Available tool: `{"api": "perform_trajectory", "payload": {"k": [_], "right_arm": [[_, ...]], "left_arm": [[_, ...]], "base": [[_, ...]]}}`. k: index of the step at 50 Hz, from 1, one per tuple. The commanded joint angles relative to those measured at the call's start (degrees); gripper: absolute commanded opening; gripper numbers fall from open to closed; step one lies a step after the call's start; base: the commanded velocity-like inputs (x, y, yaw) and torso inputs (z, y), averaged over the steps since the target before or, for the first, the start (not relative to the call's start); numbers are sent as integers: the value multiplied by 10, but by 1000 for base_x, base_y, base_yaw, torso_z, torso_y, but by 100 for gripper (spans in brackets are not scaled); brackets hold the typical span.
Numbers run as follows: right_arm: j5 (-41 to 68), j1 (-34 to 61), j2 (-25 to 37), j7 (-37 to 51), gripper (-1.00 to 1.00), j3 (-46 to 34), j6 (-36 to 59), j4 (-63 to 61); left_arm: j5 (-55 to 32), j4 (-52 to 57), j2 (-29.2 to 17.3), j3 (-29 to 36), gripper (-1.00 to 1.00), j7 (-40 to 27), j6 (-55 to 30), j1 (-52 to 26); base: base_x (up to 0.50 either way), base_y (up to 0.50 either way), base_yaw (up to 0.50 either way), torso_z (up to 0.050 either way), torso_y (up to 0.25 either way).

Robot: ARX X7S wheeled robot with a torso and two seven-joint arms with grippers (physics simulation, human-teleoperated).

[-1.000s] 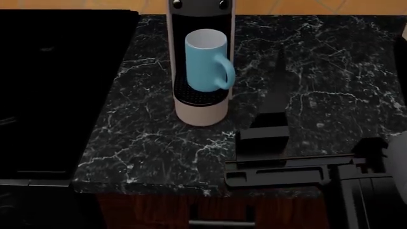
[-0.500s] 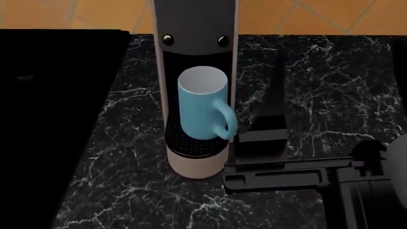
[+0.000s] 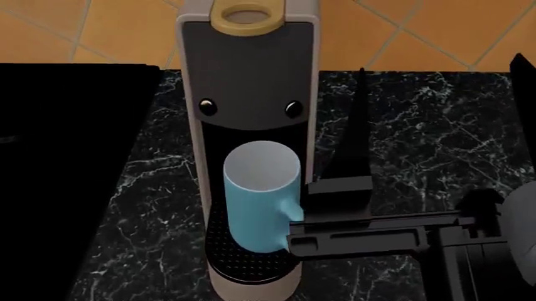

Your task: Pick the mug from under the coffee machine dispenser and place it on the counter.

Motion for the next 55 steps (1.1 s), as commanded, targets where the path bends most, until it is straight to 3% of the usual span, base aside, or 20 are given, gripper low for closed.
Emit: {"api": "perform_trajectory", "payload": {"k": [1, 11, 19, 28, 55], "right_arm": [[-21, 4, 60, 7, 100, -72, -83, -1], [16, -27, 103, -48, 100, -81, -120, 16], [44, -43, 115, -86, 100, -111, -96, 11], [31, -51, 88, -132, 100, -165, -50, 22], [-52, -102, 60, -221, 100, -214, -23, 80]], "left_arm": [[-1, 3, -7, 7, 100, -2, 10, -1], [12, -1, -7, 11, 100, 6, 11, -2], [1, 7, -14, 21, 100, -10, 24, -2], [4, 10, -19, 21, 100, -4, 28, 4], [10, 16, -29, 24, 100, 4, 41, 16]], "base": [[0, 0, 0, 0, 0], [0, 0, 0, 0, 0], [0, 0, 0, 0, 0], [0, 0, 0, 0, 0], [0, 0, 0, 0, 0]]}}
